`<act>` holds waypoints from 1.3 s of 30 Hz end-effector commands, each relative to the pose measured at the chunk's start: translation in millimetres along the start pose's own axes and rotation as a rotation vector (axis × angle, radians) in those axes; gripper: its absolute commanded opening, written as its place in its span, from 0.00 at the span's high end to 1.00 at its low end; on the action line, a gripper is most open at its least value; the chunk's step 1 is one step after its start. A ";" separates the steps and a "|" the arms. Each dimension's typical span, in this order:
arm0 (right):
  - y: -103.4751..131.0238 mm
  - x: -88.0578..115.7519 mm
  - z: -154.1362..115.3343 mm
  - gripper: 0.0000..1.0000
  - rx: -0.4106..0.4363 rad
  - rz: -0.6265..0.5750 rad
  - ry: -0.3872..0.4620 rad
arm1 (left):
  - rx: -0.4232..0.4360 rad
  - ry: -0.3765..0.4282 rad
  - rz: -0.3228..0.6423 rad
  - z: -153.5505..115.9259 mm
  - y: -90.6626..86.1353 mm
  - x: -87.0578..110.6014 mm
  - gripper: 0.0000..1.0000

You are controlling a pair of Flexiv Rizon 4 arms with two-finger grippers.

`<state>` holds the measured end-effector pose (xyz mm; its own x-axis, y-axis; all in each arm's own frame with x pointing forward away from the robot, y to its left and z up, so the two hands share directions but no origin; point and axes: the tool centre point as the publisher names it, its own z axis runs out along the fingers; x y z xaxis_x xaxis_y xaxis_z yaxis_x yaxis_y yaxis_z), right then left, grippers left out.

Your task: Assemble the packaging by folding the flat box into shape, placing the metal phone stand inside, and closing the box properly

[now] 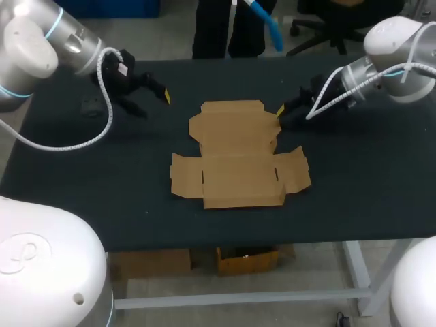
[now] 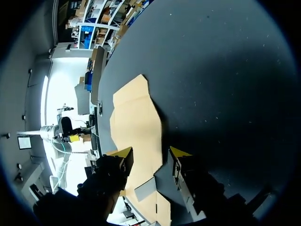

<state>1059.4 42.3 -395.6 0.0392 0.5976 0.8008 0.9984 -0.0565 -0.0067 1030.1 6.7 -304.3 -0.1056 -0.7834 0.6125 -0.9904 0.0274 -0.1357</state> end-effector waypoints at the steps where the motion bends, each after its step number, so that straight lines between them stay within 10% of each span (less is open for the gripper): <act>1: 3.4 -3.6 4.2 0.55 0.006 0.004 0.004 | -0.001 0.003 -0.001 -0.8 0.8 -1.9 0.00; 39: 8.0 4.9 33.0 0.65 -0.028 0.026 0.095 | 0.017 0.018 -0.013 -6.7 7.3 -12.5 0.00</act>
<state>1066.1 70.5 -408.5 0.0622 0.5228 0.8502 0.9950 -0.0993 -0.0117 1025.1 20.2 -307.6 -0.0940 -0.7728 0.6276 -0.9902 0.0071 -0.1396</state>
